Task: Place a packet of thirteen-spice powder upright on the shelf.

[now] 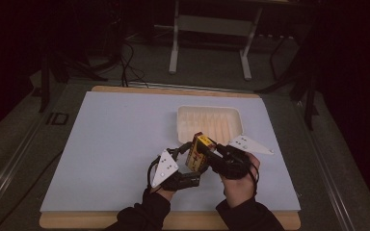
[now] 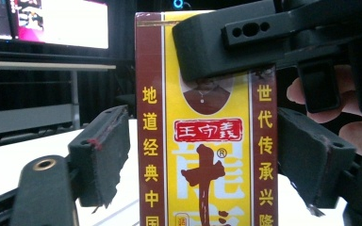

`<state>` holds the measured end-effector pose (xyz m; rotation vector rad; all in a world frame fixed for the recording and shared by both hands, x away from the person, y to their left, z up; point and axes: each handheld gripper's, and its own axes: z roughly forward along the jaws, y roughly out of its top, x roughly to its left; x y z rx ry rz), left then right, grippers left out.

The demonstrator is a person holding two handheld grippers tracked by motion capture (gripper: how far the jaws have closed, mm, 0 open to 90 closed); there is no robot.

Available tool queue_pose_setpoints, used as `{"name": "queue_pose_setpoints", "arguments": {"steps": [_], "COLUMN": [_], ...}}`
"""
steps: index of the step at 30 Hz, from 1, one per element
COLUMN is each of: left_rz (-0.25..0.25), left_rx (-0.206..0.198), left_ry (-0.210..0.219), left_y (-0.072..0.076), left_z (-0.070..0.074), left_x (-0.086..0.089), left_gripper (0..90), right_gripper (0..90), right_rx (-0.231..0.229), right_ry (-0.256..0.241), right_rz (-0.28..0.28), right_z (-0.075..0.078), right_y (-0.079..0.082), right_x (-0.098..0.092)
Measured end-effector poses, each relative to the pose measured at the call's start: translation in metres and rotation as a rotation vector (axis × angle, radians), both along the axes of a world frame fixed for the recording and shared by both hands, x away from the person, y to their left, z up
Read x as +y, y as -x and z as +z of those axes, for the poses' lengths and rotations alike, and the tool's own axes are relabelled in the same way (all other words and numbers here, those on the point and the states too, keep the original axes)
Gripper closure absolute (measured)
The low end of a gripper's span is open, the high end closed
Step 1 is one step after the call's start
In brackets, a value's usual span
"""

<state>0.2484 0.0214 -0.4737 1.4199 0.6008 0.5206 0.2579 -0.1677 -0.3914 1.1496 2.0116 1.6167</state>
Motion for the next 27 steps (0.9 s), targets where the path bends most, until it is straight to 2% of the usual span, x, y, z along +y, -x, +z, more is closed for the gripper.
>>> {"name": "queue_pose_setpoints", "arguments": {"steps": [3, 7, 9, 11, 13, 16, 20, 23, 25, 27], "left_rz": [0.003, 0.017, 0.020, 0.016, 0.035, 0.030, -0.033, -0.034, -0.024, -0.030], "left_rx": [-0.013, -0.045, -0.041, -0.024, -0.020, 0.055, 0.134, 0.143, 0.137, 0.158], "left_ry": [-0.010, -0.056, -0.054, -0.053, -0.071, -0.086, -0.069, -0.092, -0.116, -0.127], "left_y": [0.003, 0.007, 0.008, 0.008, 0.009, 0.006, 0.004, 0.008, 0.011, 0.014], "left_z": [0.004, 0.010, 0.012, 0.013, 0.014, 0.014, 0.010, 0.006, 0.005, 0.004], "left_x": [0.003, 0.008, 0.012, 0.017, 0.021, 0.028, 0.035, 0.038, 0.039, 0.041], "left_gripper": [22.5, 22.2, 20.1, 18.6, 18.5, 14.8, 14.7, 14.6, 9.7, 7.3], "right_gripper": [67.7, 67.7, 67.7, 67.7, 67.6, 67.7, 67.6, 67.6, 67.5, 67.5], "right_rx": [-0.013, -0.035, -0.044, -0.073, -0.085, -0.098, -0.120, -0.135, -0.145, -0.157], "right_ry": [0.000, -0.007, -0.003, 0.007, 0.009, 0.008, 0.013, 0.016, 0.024, 0.033], "right_rz": [-0.006, -0.019, -0.025, -0.042, -0.055, -0.076, -0.106, -0.126, -0.139, -0.154], "right_z": [0.002, 0.007, 0.009, 0.013, 0.015, 0.018, 0.021, 0.023, 0.025, 0.025], "right_y": [-0.001, -0.003, -0.004, -0.006, -0.009, -0.013, -0.021, -0.027, -0.030, -0.034], "right_x": [0.001, 0.001, 0.002, 0.004, 0.005, 0.005, 0.005, 0.004, 0.005, 0.005]}}
